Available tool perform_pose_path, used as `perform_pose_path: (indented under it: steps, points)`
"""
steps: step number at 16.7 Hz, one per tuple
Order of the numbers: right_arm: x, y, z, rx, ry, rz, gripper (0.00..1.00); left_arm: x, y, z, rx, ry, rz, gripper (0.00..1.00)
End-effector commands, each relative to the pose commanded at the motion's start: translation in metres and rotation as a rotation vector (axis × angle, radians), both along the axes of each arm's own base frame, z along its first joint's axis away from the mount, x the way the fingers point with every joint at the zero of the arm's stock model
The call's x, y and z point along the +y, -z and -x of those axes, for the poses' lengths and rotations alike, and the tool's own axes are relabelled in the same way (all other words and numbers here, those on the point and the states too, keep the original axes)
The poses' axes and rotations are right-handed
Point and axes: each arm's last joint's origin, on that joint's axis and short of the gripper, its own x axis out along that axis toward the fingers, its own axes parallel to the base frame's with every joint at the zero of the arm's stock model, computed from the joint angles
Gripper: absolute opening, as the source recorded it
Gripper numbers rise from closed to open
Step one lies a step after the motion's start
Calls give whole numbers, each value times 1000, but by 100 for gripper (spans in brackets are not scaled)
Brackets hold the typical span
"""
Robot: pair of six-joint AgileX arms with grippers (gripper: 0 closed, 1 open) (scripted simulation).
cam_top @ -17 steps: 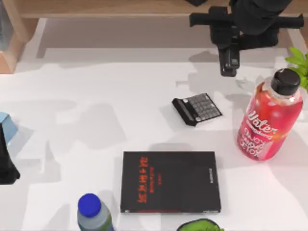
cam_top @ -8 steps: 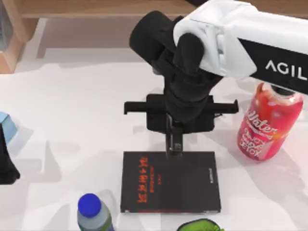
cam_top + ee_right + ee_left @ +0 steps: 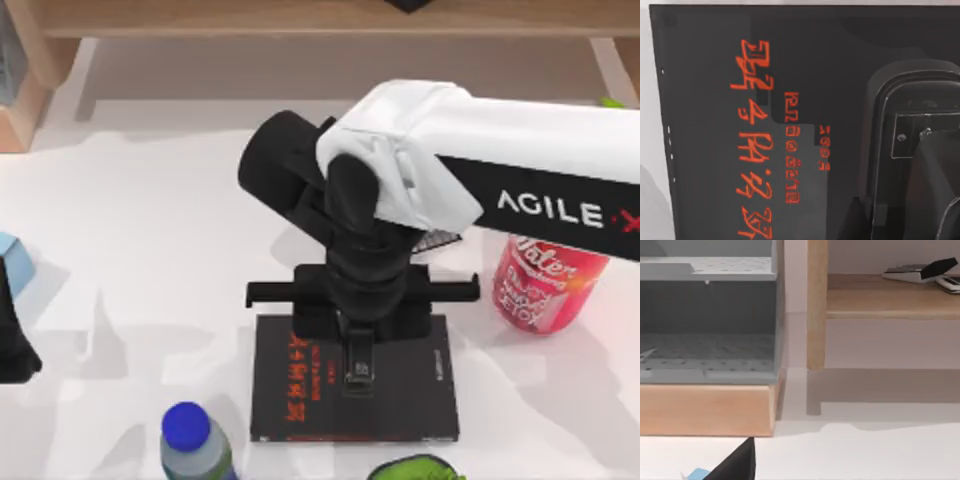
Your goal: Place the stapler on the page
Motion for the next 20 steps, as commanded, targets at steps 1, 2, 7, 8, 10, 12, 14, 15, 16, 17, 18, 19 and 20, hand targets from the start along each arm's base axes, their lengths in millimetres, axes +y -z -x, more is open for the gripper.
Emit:
perform_pose_path:
  steps: [1, 2, 7, 8, 10, 12, 14, 15, 16, 17, 18, 19, 20]
  points:
    - [0, 0, 0, 0, 0, 0, 0, 0, 0, 0, 0, 0, 0, 100]
    - [0, 0, 0, 0, 0, 0, 0, 0, 0, 0, 0, 0, 0, 100]
    - [-1, 8, -2, -1, 4, -3, 0, 0, 0, 0, 0, 0, 0, 100]
    - [0, 14, -2, -1, 3, -2, 0, 0, 0, 0, 0, 0, 0, 100]
    - [0, 25, -2, 0, 1, -1, 0, 0, 0, 0, 0, 0, 0, 100]
    - [0, 30, -2, 0, 0, 0, 0, 0, 0, 0, 0, 0, 0, 100]
    - [0, 30, -2, 0, 0, 0, 0, 0, 0, 0, 0, 0, 0, 100]
    - [0, 30, -2, 0, 0, 0, 0, 0, 0, 0, 0, 0, 0, 100]
    - [0, 30, -2, 0, 0, 0, 8, 0, 0, 0, 0, 0, 0, 100]
    - [0, 30, -2, 0, 0, 0, 15, 0, 0, 0, 0, 0, 0, 100]
    - [0, 30, -2, 0, 0, 0, 23, 0, 0, 0, 0, 0, 0, 100]
    - [0, 30, -2, 0, 0, 0, 30, 0, 0, 0, 0, 0, 0, 100]
    - [0, 30, -2, 0, 0, 0, 38, 0, 0, 0, 0, 0, 0, 100]
